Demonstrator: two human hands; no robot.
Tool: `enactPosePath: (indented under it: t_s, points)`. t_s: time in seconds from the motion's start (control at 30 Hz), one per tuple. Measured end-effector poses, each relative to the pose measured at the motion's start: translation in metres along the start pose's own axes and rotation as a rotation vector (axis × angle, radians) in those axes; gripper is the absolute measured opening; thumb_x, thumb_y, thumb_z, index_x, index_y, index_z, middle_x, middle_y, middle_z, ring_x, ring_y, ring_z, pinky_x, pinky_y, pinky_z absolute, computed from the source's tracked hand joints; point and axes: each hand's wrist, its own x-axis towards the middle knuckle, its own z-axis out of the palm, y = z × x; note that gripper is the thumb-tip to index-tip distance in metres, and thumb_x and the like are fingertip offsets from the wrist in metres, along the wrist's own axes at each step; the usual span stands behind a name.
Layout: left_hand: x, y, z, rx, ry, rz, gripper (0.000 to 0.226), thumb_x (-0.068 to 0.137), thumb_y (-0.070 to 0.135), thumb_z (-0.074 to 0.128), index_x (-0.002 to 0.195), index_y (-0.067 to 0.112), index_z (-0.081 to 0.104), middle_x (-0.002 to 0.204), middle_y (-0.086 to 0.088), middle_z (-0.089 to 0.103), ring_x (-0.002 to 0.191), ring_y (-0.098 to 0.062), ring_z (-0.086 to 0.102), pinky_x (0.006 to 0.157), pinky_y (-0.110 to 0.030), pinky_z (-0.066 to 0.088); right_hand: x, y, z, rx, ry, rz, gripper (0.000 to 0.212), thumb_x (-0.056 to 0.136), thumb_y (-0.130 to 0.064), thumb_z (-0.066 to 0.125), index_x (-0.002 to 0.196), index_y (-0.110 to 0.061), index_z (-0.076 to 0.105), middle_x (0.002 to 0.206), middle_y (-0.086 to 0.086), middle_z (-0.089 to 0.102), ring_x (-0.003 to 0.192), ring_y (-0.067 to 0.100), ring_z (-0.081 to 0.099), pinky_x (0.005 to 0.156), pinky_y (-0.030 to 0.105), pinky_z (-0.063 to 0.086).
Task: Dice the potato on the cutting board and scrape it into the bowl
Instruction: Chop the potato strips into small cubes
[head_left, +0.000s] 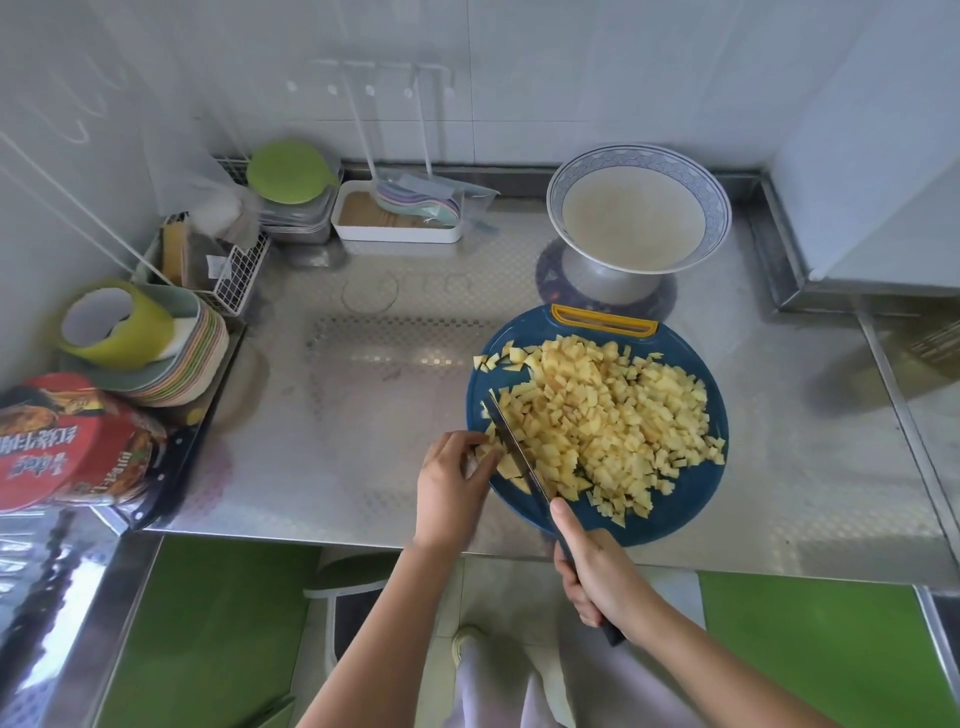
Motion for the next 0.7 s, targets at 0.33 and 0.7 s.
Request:
enactPosePath:
  t_s: [0.33,0.7]
  points:
    - [-0.015,-0.005,0.013,0.042,0.126,-0.01,0.016,0.084,0.016,0.072,0.096,0.006,0.067,0.102,0.0,0.059,0.094,-0.01,0.053,0.082,-0.002,0.037,0.0,-0.009,-0.005,-0.114,0.001,0.028,0.064,0.095,-0.065,0.036,0.057,-0.015,0.023,0.04,-0.006,0.02,0.034,0.013,0.02,0.043,0.025,0.017]
    - [-0.018,-0.005,0.018,-0.021,0.186,-0.052,0.011,0.082,0.014,0.074,0.089,0.007,0.07,0.089,-0.001,0.064,0.084,-0.018,0.06,0.073,-0.034,0.054,0.006,-0.019,-0.004,-0.169,-0.004,0.125,0.064,0.092,-0.07,0.035,0.058,-0.017,0.023,0.038,-0.01,0.02,0.031,0.011,0.019,0.038,0.02,0.017]
